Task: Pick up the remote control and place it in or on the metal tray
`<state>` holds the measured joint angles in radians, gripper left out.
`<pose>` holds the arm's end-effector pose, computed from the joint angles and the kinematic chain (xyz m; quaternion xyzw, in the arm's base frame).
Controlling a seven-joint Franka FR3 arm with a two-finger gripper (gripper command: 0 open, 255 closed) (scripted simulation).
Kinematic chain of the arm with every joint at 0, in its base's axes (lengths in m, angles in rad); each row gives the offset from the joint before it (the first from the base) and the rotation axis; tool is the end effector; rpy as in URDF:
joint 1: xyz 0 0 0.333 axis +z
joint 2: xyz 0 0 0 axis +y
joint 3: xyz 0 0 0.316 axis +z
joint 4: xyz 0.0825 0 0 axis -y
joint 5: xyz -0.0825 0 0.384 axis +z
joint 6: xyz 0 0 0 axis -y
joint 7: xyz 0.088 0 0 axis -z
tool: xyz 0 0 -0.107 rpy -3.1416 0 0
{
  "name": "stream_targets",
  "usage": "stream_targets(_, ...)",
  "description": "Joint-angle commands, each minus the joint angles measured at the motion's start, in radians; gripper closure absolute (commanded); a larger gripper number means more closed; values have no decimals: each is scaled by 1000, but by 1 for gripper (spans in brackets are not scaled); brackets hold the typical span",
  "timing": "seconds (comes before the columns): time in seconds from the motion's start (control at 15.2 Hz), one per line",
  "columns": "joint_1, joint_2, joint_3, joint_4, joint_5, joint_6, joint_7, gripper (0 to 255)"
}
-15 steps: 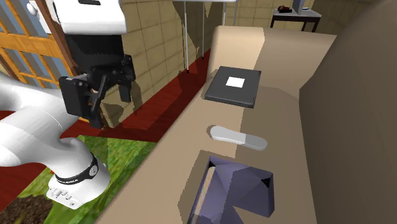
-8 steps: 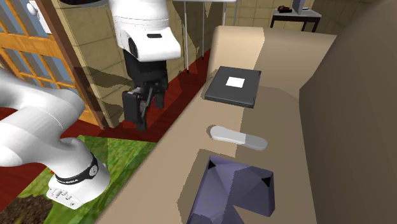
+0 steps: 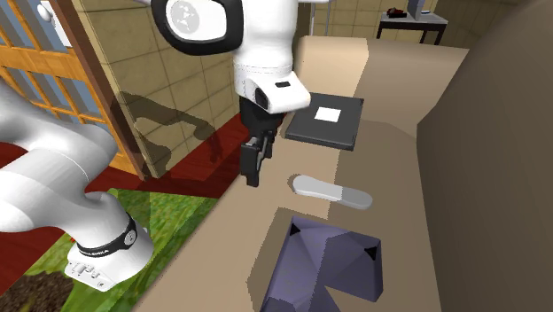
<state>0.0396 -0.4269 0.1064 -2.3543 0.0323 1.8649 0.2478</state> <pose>0.4093 0.0655 0.4847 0.9976 -0.0615 -0.0303 0.0127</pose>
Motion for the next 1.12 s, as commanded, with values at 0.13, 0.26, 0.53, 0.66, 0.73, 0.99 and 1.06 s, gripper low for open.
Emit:
stream_targets(0.13,8,132,33,45,1,104,53,0)
stream_targets(0.26,12,202,50,80,-3,146,83,0)
stream_targets(0.53,21,346,78,167,-24,218,144,0)
stream_targets(0.66,28,420,88,218,-40,247,176,0)
stream_targets(0.73,32,457,92,245,-49,259,191,0)
stream_targets(0.99,53,606,102,369,-88,296,252,0)
stream_targets(1.06,58,633,102,394,-96,301,263,0)
